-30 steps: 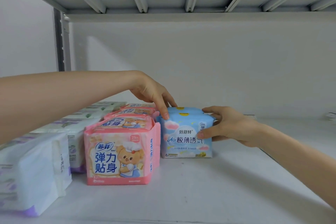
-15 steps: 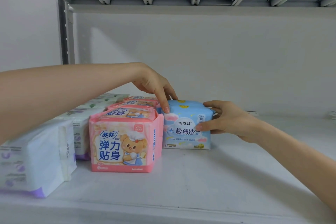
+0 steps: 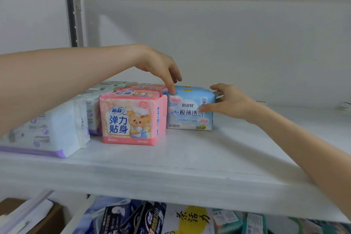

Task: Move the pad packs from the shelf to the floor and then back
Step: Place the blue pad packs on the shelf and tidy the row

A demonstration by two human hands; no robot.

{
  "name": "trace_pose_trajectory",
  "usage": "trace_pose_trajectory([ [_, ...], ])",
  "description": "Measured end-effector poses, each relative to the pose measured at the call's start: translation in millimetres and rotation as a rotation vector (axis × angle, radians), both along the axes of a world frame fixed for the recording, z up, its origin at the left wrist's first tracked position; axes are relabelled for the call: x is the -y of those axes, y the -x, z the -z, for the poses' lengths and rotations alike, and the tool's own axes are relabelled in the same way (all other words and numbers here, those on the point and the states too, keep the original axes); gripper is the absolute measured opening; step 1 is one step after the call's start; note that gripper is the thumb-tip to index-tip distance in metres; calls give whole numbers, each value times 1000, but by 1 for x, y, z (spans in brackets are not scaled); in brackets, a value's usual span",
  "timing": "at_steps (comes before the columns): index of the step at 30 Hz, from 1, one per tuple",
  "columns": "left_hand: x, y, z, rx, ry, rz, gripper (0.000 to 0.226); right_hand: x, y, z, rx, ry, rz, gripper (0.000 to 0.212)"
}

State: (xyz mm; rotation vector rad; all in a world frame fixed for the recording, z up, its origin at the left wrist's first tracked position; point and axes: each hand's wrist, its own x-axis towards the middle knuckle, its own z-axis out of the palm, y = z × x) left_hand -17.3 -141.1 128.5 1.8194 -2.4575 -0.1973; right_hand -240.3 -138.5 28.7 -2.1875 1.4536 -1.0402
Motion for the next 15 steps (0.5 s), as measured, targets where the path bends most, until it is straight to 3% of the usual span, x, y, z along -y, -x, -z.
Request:
trace_pose_trajectory([
  [5,-32,5,3,-75,234,41,61,-20,7,0,-194,226,72,86],
  [11,-77,2,32,173,690,38,63,-57,11,9,-460,480,228,76],
  [15,-106,2,62,214,871,-18,64,-85,9,16,-524,593,321,71],
])
